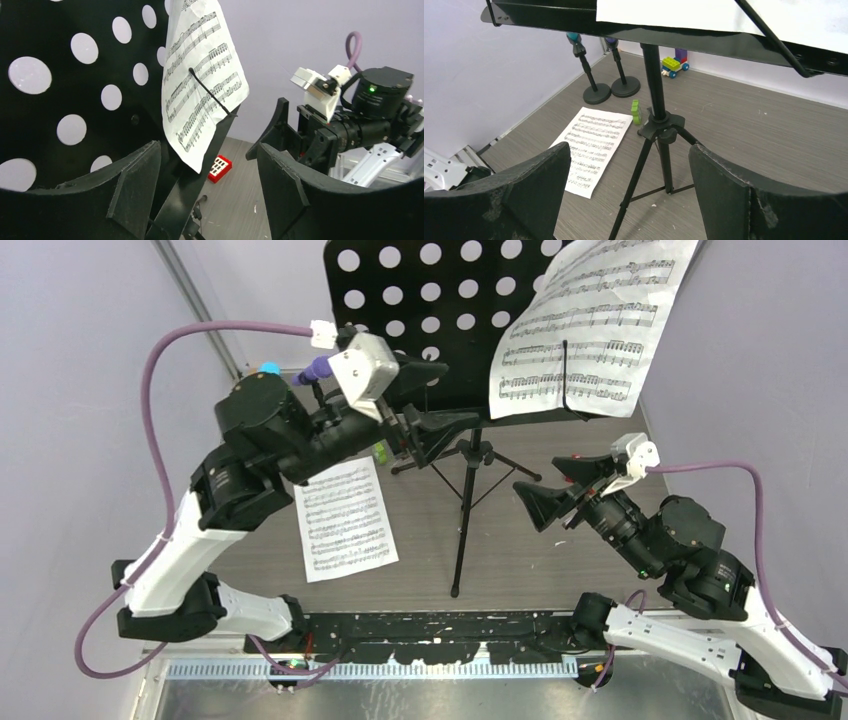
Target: Pack up the instrument practice props
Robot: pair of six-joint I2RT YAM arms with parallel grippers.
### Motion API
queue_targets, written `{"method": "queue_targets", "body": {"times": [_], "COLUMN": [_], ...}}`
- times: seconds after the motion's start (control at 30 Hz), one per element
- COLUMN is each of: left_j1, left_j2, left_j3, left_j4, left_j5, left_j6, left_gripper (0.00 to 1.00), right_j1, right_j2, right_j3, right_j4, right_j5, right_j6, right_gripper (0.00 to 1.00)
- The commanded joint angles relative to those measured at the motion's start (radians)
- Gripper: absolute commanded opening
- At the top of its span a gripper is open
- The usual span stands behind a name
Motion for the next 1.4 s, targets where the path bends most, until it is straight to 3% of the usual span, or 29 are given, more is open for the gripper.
{"method": "queue_targets", "body": {"times": [0.0, 0.5, 1.1, 1.23, 1.37], "left_j1": [-0.005, -0.021, -0.025, -0.024, -0.025], "left_j2": [0.038, 0.173, 0.266, 0.283, 0.302], "left_j3": [0.007, 0.015, 0.048, 0.056, 0.074], "left_j4": [0.12, 0.374, 0.555, 0.587, 0.586], "left_j5": [-0.06, -0.095, -0.102, -0.117, -0.111], "left_j6": [0.037, 0.206, 0.372, 0.385, 0.381], "left_gripper": [0.73, 0.75, 0.75, 0.75, 0.65], "right_j1": [0.004, 0.003, 0.004, 0.004, 0.003], "right_j2": [-0.014, -0.106, -0.114, -0.115, -0.121], "right_j3": [0.025, 0.01, 0.056, 0.079, 0.101], "right_j4": [-0.034, -0.097, -0.169, -0.192, -0.204], "right_j5": [0.031, 0.003, -0.027, -0.046, -0.062], "right_j6": [-0.009, 0.007, -0.002, -0.015, -0.019], "right_gripper": [0.92, 0.94, 0.94, 0.89, 0.79]}}
